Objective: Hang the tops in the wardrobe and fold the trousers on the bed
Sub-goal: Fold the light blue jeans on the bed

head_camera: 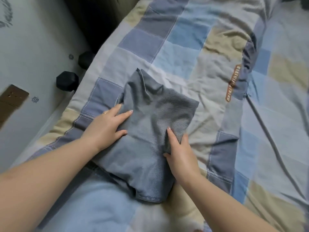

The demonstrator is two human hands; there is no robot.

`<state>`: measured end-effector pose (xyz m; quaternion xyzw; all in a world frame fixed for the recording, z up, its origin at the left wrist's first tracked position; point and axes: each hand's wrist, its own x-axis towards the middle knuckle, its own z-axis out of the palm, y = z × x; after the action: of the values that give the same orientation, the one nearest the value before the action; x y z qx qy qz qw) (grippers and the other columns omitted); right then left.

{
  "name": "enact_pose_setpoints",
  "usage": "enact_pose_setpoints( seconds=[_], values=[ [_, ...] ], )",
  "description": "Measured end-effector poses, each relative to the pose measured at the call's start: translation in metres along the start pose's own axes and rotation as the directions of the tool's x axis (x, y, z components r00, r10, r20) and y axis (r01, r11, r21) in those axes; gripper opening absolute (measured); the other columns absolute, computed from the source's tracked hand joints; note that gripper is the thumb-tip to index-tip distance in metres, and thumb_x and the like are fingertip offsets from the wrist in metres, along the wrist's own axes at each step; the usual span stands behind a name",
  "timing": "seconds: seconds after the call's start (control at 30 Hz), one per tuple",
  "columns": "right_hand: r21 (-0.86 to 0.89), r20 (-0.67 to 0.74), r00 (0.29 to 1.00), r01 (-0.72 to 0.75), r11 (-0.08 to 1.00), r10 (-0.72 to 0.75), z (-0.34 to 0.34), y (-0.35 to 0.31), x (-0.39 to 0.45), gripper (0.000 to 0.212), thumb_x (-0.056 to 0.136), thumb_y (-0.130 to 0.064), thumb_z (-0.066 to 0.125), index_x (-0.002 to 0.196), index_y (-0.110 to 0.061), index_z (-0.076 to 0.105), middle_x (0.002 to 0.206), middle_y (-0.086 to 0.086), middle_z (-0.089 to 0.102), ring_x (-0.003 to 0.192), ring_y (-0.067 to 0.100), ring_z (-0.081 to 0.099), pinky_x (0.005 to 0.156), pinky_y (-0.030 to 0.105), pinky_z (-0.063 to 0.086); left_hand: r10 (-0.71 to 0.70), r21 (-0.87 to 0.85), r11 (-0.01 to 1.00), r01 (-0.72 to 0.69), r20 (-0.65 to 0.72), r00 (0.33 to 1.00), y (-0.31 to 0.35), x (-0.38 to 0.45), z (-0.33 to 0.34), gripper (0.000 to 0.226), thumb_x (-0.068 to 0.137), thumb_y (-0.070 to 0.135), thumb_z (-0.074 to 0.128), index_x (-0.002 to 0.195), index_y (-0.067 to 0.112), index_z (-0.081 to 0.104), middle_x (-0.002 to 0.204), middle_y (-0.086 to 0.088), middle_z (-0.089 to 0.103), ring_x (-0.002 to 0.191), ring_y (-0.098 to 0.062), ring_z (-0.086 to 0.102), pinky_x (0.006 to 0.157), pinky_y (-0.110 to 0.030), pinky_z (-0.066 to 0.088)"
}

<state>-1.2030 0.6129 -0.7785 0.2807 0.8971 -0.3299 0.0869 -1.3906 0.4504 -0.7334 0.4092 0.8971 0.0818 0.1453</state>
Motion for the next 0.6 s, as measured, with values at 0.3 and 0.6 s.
enact_pose_setpoints(
  seconds=[0.3, 0.6],
  values=[
    [0.051, -0.008, 0.995, 0.096, 0.994, -0.095, -0.102, 0.042, -0.115, 0.078, 0.084, -0.010, 0.057, 0.144, -0.043, 0.020, 0.152, -0.010, 0.011, 0.129, 0.024, 0.039, 0.093, 0.029, 0.040, -0.001, -0.141, 0.990, -0.002, -0.023, 1.000, 0.134, -0.098, -0.043, 0.066, 0.080, 0.021, 0.076, 0.140, 0.020, 0.048, 0.151, -0.015, 0.035, 0.136, -0.032, 0.039, 0.108, -0.042, 0.035],
    [0.021, -0.109, 0.994, -0.005, 1.000, 0.007, -0.269, 0.066, -0.356, 0.072, 0.082, -0.009, 0.064, 0.145, -0.028, 0.034, 0.159, 0.006, 0.008, 0.137, 0.027, 0.036, 0.101, 0.033, 0.039, 0.056, -0.336, 0.941, -0.046, 0.019, 0.998, 0.330, -0.229, -0.130, 0.068, 0.077, 0.019, 0.079, 0.138, 0.019, 0.049, 0.149, -0.015, 0.037, 0.136, -0.030, 0.040, 0.107, -0.033, 0.032]
  ],
)
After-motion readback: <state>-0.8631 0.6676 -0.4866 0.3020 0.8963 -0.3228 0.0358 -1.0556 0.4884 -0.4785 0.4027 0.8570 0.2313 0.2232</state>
